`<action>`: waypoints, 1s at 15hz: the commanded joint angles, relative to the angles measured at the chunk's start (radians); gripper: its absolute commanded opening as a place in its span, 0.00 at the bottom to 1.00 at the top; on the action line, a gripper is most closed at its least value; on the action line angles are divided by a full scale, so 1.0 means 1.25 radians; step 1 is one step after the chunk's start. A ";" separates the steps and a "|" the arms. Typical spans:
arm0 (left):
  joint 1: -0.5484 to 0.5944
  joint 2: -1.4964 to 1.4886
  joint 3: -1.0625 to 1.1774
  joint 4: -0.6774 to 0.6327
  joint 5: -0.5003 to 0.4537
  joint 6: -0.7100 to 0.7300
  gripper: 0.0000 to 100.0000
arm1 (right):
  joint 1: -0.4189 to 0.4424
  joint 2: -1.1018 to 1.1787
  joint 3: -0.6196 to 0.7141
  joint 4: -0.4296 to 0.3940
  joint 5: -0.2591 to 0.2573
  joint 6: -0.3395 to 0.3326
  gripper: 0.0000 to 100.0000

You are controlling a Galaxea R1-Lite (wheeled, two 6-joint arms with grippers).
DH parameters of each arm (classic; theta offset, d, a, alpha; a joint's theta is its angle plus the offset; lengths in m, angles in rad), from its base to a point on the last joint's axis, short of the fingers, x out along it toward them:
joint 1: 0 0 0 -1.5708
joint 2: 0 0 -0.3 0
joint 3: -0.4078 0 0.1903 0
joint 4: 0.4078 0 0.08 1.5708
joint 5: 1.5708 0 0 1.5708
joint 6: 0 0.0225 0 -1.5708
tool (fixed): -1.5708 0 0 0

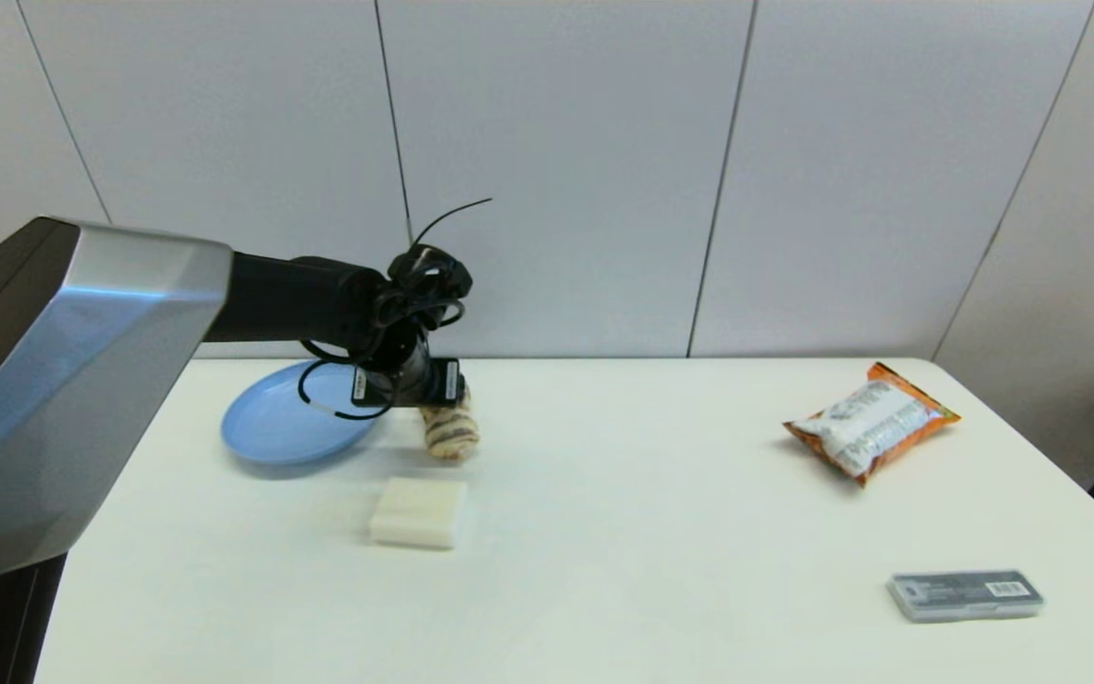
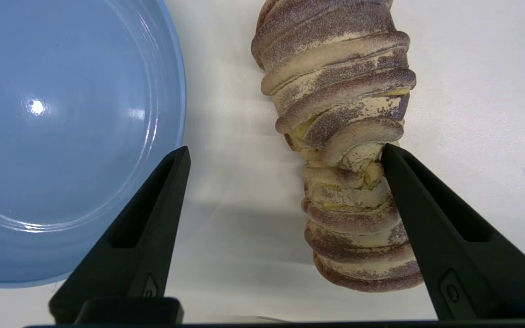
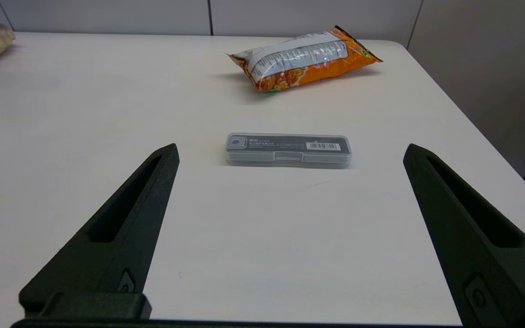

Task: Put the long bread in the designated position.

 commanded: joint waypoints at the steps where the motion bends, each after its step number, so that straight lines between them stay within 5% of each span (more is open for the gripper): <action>1: -0.002 -0.008 -0.031 0.003 -0.001 0.035 1.00 | 0.000 0.001 0.001 0.000 0.000 0.000 1.00; 9: -0.068 -0.135 -0.074 0.009 -0.012 0.140 1.00 | 0.000 0.001 0.001 0.000 0.000 0.000 1.00; 15: -0.069 -0.406 0.087 -0.027 -0.190 0.420 1.00 | 0.000 0.001 -0.001 0.000 0.000 0.000 1.00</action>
